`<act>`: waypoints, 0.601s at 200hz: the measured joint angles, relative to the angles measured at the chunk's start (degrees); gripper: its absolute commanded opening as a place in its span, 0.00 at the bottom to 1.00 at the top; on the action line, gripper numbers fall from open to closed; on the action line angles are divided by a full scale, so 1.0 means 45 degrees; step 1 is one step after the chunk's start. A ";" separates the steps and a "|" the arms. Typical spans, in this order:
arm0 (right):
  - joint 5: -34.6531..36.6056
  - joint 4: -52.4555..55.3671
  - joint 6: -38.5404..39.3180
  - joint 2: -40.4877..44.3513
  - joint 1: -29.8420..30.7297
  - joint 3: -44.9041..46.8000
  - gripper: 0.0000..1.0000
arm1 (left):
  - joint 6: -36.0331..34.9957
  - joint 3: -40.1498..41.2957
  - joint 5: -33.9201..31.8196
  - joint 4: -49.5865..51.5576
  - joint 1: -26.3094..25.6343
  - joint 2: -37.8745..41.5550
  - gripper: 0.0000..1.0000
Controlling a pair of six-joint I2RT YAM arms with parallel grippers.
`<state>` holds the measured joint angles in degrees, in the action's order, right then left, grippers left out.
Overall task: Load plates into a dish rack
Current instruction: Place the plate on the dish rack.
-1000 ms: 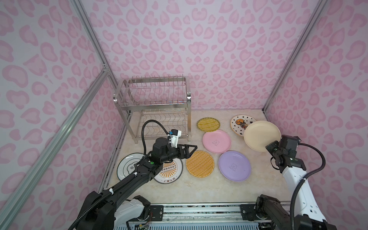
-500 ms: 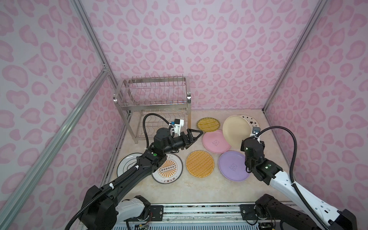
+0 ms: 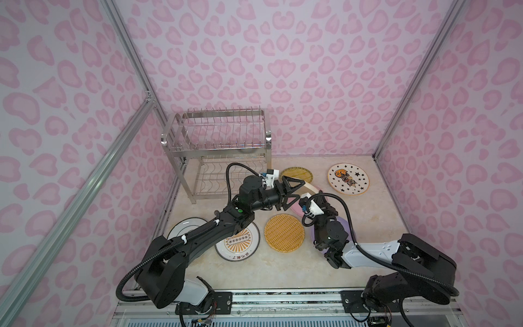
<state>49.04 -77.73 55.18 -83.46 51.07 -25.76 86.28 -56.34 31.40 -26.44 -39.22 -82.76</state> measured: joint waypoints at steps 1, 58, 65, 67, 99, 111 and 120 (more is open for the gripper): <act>-0.0005 -0.0107 0.0068 -0.0005 0.0015 -0.0010 0.00 | 0.0053 0.0010 -0.0019 0.0010 0.0000 0.0000 0.82; -0.0010 -0.1734 0.1685 -0.0024 0.0301 0.0049 0.00 | 0.0355 -0.0044 -0.0544 0.0816 -0.0039 -0.0151 0.68; -0.0024 -0.1787 0.1787 -0.0039 0.0350 0.0053 0.00 | 0.0335 -0.0189 -0.0544 0.0816 -0.0049 -0.0253 0.66; -0.0044 -0.1802 0.1841 -0.0044 0.0369 0.0058 0.00 | 0.0335 -0.0219 -0.0539 0.0821 -0.0049 -0.0282 0.66; -0.0175 -0.1889 0.2336 -0.0185 0.0500 0.0058 0.00 | 0.0345 -0.0398 -0.0500 0.0879 -0.0097 -0.0384 0.55; -0.0194 -0.1889 0.2560 -0.0238 0.0549 0.0058 0.00 | 0.0359 -0.0427 -0.0505 0.0918 -0.0097 -0.0384 0.46; -0.0194 -0.1894 0.2594 -0.0262 0.0597 0.0058 0.00 | 0.0384 -0.0447 -0.0505 0.0952 -0.0097 -0.0379 0.41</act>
<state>48.16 -86.26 66.85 -84.64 53.76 -25.50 88.01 -58.35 29.12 -22.15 -39.66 -84.47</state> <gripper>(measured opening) 0.050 0.487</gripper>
